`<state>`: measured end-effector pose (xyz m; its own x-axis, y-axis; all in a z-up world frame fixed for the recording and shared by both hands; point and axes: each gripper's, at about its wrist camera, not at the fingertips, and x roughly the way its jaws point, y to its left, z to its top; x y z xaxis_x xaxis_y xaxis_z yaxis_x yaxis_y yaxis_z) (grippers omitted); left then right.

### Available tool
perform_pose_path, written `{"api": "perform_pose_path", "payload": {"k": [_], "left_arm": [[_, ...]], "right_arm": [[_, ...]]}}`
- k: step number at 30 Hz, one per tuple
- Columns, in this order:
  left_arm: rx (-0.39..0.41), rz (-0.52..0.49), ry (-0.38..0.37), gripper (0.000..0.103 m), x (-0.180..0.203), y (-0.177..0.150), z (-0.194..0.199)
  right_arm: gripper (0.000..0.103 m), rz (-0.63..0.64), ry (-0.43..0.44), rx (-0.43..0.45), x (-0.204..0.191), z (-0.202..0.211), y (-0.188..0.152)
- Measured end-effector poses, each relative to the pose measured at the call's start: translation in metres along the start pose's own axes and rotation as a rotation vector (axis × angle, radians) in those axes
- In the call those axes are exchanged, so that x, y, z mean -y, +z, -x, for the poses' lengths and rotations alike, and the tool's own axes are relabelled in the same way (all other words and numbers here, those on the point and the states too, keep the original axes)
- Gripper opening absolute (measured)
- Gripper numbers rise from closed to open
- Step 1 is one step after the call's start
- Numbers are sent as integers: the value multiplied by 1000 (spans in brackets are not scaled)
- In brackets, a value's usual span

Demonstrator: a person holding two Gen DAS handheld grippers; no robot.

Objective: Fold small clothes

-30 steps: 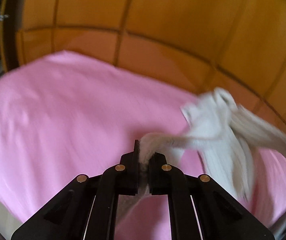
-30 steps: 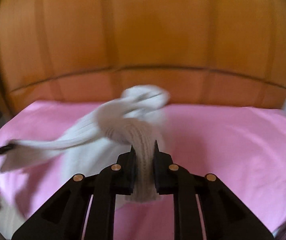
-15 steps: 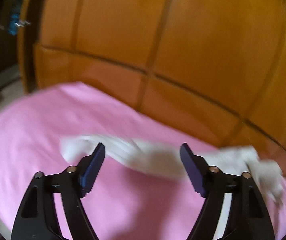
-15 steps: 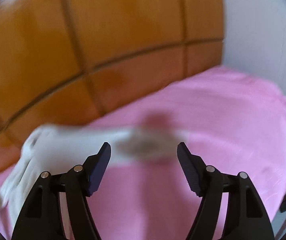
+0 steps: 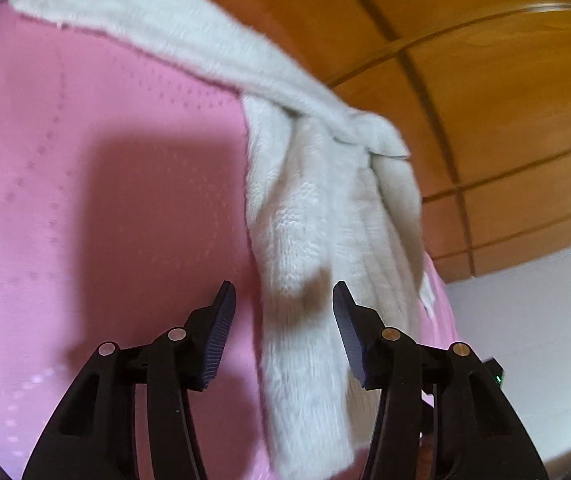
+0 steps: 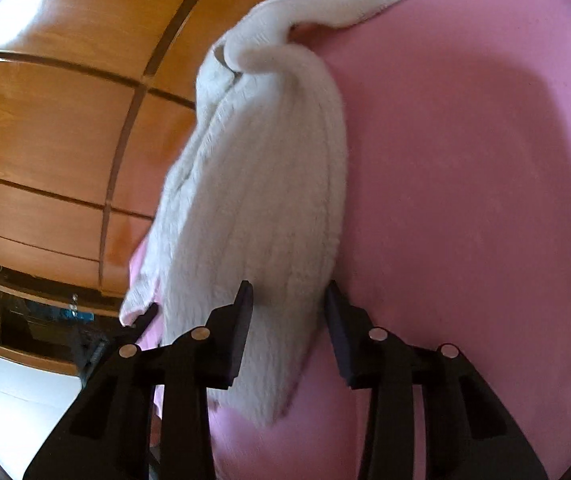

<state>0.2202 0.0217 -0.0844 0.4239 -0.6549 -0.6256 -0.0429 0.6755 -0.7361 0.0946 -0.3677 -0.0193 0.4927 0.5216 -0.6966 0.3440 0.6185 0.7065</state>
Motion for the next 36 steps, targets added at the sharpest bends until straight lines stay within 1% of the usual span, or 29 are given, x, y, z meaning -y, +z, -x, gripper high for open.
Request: {"api": "perform_pose_path", "payload": {"k": [1,2,3,4,5,8,11,12,13,16,18,20,21,22,23,24,25,27,28,29,30,31,32,33,34,36], "left_arm": [[1,-4,-2,23,4,4,-5],[0,-9,21,13,8,6,-7],[5,-10,32,8,8,6,-7],[16,-21,26,5,13,7,-2],[28,-40,28,5,15,7,5],[61,-97,27,4,31,9,35],[85,-118,22,3,38,14,76],[91,-116,10,3,40,15,93],[95,-114,0,3,41,14,108],[111,-125,-9,3,46,7,152],[116,-136,7,3,46,-2,172],[114,-156,57,3,38,-17,186],[106,-156,91,3,32,-23,186],[76,-141,110,3,21,-31,178],[51,-128,116,3,9,-38,172],[31,-104,150,4,-4,-46,163],[23,-87,182,4,-16,-54,155],[32,-93,191,4,-30,-67,143],[40,-83,220,13,-38,-73,141],[46,-71,228,23,-45,-77,139],[52,-64,221,45,-48,-79,139],[71,-55,201,56,-51,-84,142],[78,-57,191,57,-52,-88,144],[71,-70,185,57,-53,-91,143],[59,-92,184,57,-53,-96,142],[71,-133,179,57,-55,-108,144]], "right_arm": [[30,13,-16,16,-2,-2,3],[19,19,-29,18,-6,-3,4],[6,30,-43,13,-4,-4,11],[6,55,-67,11,-8,-3,10],[6,87,-83,20,-17,1,7],[5,217,-68,80,-48,38,-1],[4,320,-54,162,-75,92,-8],[4,336,-50,182,-81,103,-8],[4,359,-38,215,-87,128,-12],[3,408,-10,294,-93,183,-28],[3,426,-25,318,-88,207,-40],[3,428,-64,305,-77,210,-51],[3,411,-88,261,-62,205,-59],[3,400,-110,225,-53,196,-65],[3,387,-152,184,-39,186,-74],[3,375,-184,155,-29,178,-80],[3,353,-220,111,-13,166,-90],[4,297,-265,73,12,153,-102],[4,264,-273,59,26,146,-106],[8,247,-270,52,37,146,-108],[13,220,-275,54,47,143,-109],[21,204,-271,57,49,145,-113],[41,187,-263,65,53,144,-111],[49,166,-251,85,58,145,-107],[49,153,-237,92,64,144,-100],[49,131,-186,88,64,135,-90]]}}
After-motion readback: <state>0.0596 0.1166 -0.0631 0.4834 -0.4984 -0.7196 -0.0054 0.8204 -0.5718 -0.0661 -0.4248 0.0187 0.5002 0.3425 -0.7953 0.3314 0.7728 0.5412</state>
